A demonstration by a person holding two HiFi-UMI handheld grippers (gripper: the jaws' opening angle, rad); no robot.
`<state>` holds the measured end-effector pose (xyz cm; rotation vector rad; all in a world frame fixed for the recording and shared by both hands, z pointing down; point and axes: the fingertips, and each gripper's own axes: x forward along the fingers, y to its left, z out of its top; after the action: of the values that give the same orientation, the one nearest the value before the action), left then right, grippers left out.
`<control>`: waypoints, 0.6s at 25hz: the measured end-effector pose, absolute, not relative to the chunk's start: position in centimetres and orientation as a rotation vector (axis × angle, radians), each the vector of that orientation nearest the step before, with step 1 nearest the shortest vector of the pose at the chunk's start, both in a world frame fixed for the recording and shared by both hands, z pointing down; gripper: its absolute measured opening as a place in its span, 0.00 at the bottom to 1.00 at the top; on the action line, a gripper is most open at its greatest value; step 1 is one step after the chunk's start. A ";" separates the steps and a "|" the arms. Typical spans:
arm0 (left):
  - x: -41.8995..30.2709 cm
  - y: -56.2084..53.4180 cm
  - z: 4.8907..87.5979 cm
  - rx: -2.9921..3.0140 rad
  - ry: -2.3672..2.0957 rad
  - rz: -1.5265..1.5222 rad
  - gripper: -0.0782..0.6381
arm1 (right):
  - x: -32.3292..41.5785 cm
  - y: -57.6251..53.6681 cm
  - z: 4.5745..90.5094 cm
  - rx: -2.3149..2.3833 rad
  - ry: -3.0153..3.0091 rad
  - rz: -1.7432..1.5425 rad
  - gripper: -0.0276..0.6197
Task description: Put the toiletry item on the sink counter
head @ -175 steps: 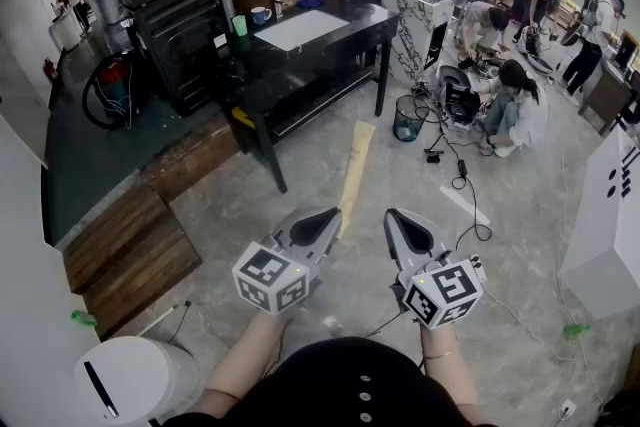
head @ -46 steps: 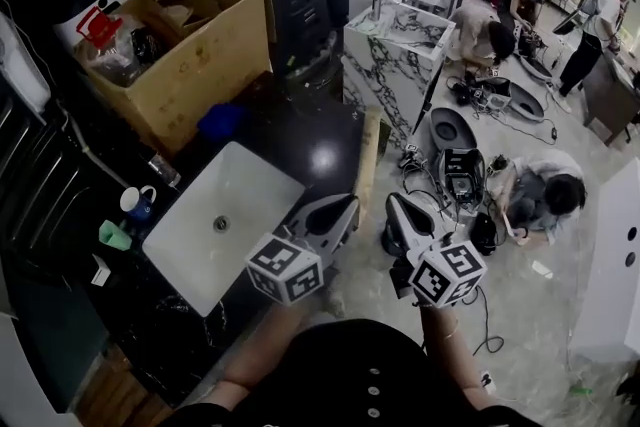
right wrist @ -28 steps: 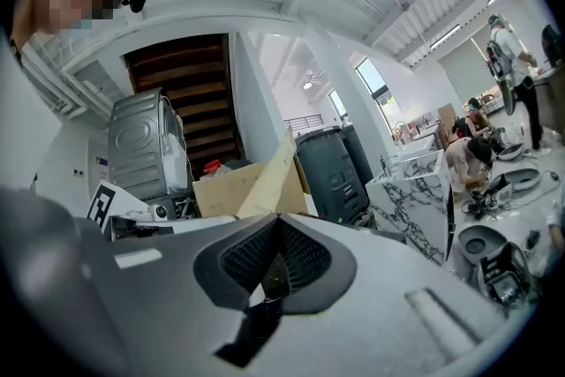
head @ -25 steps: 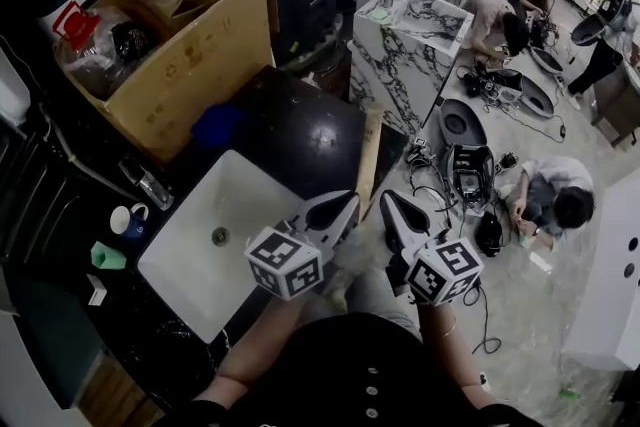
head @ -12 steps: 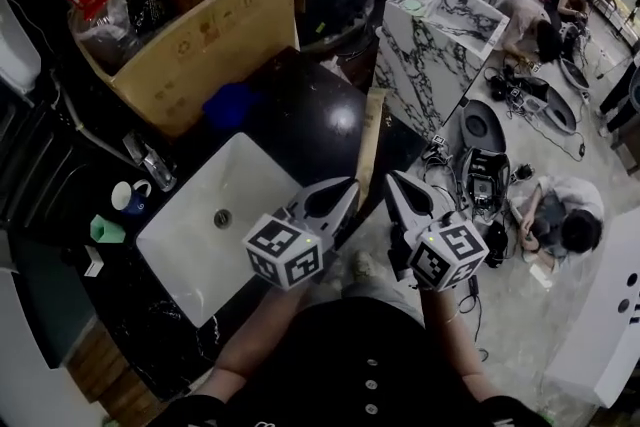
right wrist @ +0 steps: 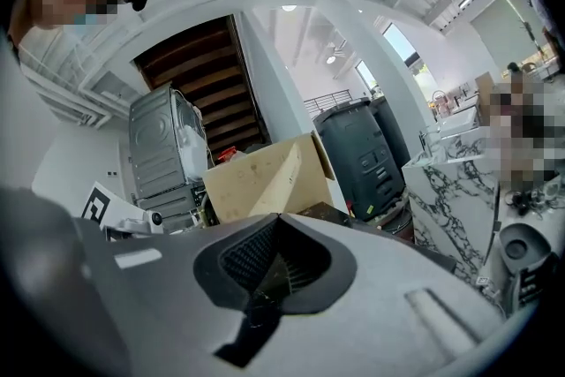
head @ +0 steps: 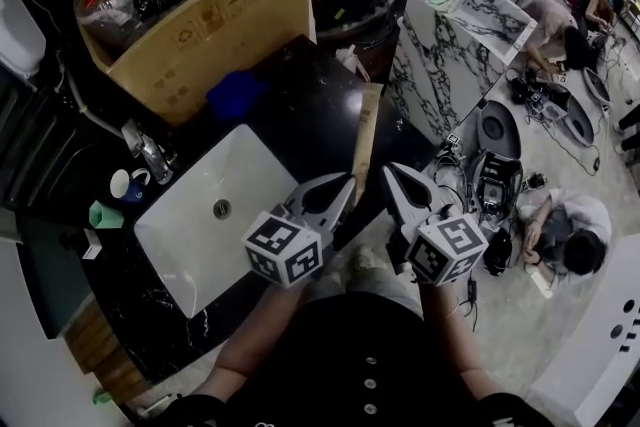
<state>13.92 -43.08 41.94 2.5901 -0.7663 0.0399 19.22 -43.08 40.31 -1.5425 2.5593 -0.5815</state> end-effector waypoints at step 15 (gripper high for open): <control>13.6 -47.4 44.3 2.497 -0.914 0.103 0.13 | 19.8 -47.2 42.7 -1.492 2.624 -0.686 0.05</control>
<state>13.64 -47.40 44.29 2.4971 -0.9137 0.1035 19.76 -47.19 42.75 -1.4918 2.6244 -0.6864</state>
